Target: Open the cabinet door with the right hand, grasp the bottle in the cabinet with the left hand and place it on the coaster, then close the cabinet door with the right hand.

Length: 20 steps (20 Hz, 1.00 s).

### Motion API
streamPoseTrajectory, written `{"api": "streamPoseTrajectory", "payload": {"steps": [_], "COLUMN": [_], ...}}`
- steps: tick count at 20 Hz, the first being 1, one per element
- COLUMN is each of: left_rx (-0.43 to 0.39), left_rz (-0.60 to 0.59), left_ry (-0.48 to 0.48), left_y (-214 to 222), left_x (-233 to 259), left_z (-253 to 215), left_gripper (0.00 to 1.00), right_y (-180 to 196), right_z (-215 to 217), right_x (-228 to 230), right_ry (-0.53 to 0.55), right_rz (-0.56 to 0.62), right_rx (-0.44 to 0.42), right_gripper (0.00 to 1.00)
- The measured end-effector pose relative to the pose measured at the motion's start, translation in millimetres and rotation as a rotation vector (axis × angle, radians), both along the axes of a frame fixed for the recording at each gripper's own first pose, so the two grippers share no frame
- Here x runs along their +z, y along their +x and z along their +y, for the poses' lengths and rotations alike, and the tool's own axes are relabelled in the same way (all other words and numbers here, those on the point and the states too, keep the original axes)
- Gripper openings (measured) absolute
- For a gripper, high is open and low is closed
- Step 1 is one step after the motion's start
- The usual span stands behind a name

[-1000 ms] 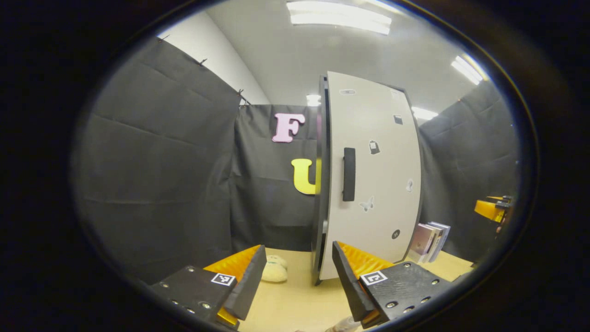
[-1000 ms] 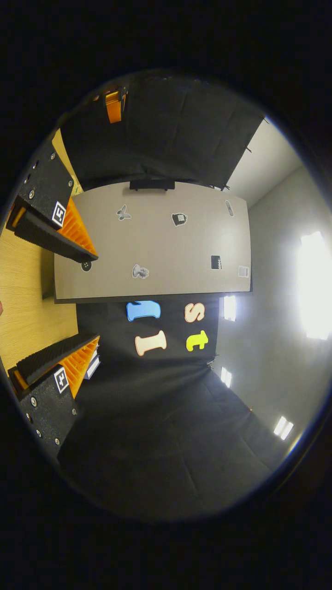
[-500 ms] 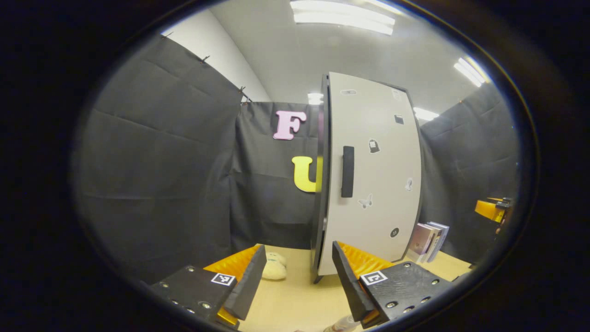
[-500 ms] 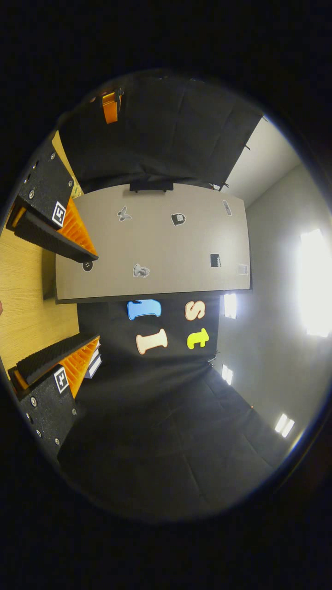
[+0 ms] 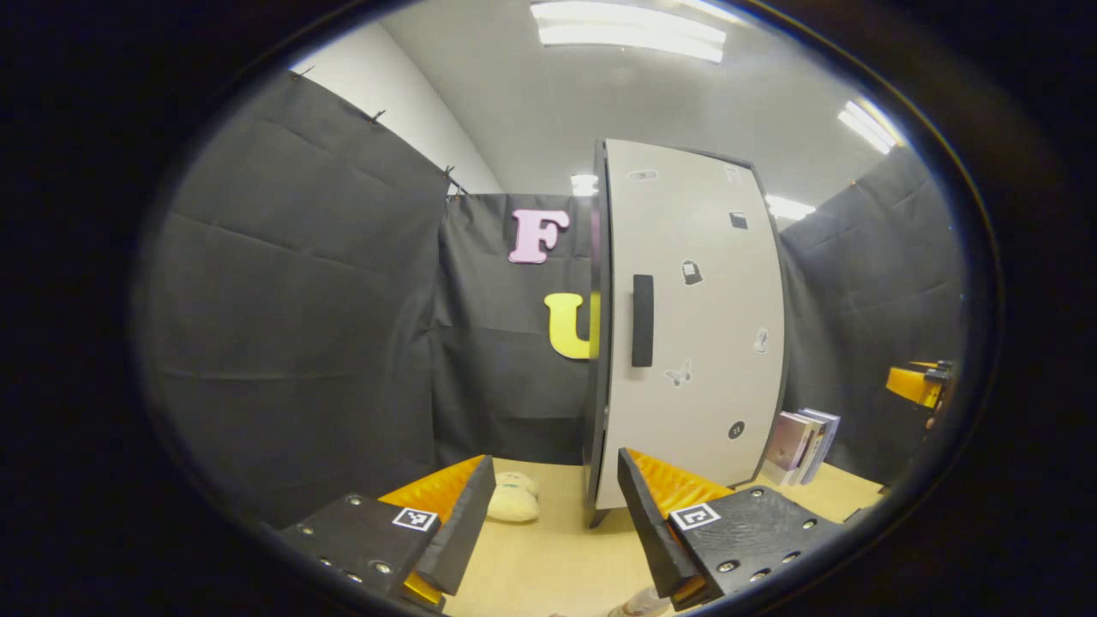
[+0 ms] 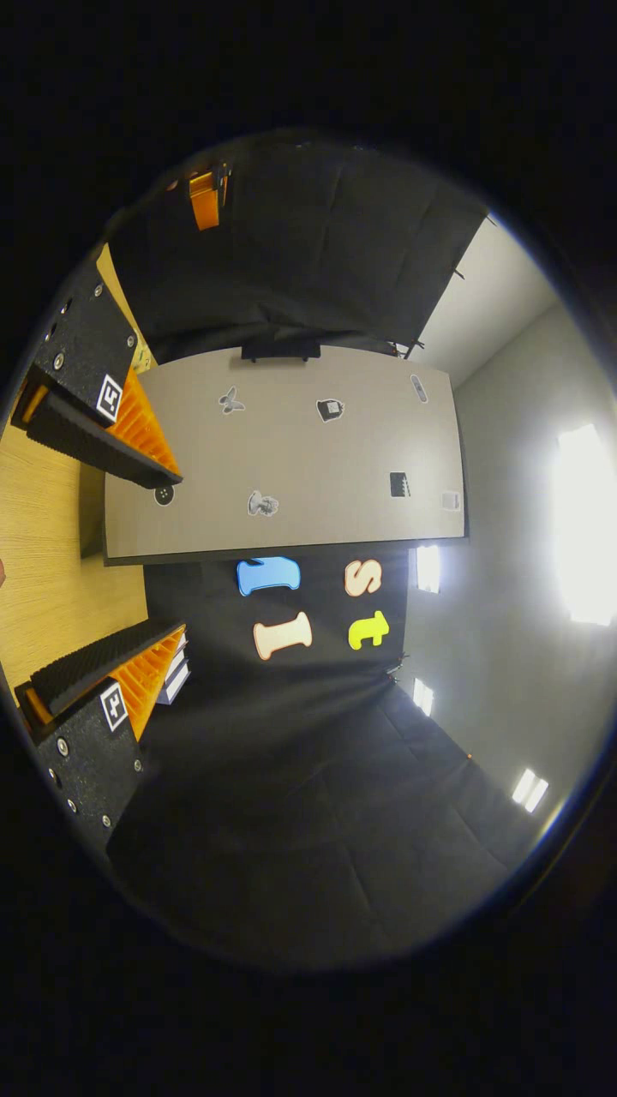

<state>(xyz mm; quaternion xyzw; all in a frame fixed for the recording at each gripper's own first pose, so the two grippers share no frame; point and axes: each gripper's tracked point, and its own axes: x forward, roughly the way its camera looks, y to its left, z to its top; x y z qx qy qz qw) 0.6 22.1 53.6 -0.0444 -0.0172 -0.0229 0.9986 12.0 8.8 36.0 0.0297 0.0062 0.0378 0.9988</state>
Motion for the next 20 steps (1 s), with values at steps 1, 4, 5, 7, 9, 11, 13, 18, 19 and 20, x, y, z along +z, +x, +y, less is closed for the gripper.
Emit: {"api": "streamPoseTrajectory", "payload": {"steps": [1, 4, 5, 7, 9, 11, 13, 18, 19, 20], "left_rx": [-0.002, 0.003, 0.001, 0.003, 0.005, 0.008, 0.009, 0.015, 0.015, 0.018], "left_rz": [-0.002, -0.011, -0.011, -0.011, -0.013, -0.012, -0.011, -0.011, -0.015, -0.015], "left_ry": [0.004, 0.006, 0.003, 0.005, 0.007, 0.008, 0.004, 0.008, 0.01, 0.013], "left_y": [-0.2, 0.5, -0.4, -2.6, -2.1, -3.4, -2.9, -3.1, -3.3, -3.5], "left_x": [0.3, 4.8, 4.4, 2.9, 3.4, 2.1, 3.1, 3.0, 3.6, 3.8], "left_z": [-0.6, 0.5, 0.7, 0.3, 0.1, 1.2, 3.8, 6.2, 7.1, 6.9], "left_gripper": [0.83, 0.85, 0.83, 0.83, 0.83, 0.83, 0.83, 0.87, 0.87, 0.87], "right_y": [0.6, 0.7, 0.9, 1.0, -0.4, -0.3, -1.4, -1.7, -1.8, -1.8], "right_z": [1.2, -0.3, 1.7, 2.9, 5.3, 6.5, 7.5, 6.6, 5.7, 5.2], "right_x": [1.2, 7.2, 8.9, 9.7, 9.8, 9.8, 10.5, 9.8, 9.8, 9.9], "right_ry": [-0.005, -0.012, -0.01, -0.016, -0.024, -0.029, -0.029, -0.022, -0.021, -0.019], "right_rz": [0.001, -0.016, -0.02, -0.023, -0.025, -0.026, -0.028, -0.033, -0.034, -0.034], "right_rx": [0.006, 0.002, 0.006, 0.01, 0.015, 0.019, 0.02, 0.014, 0.012, 0.01], "right_gripper": [0.94, 0.94, 0.94, 0.94, 0.94, 0.94, 0.94, 0.94, 0.94, 0.94]}}
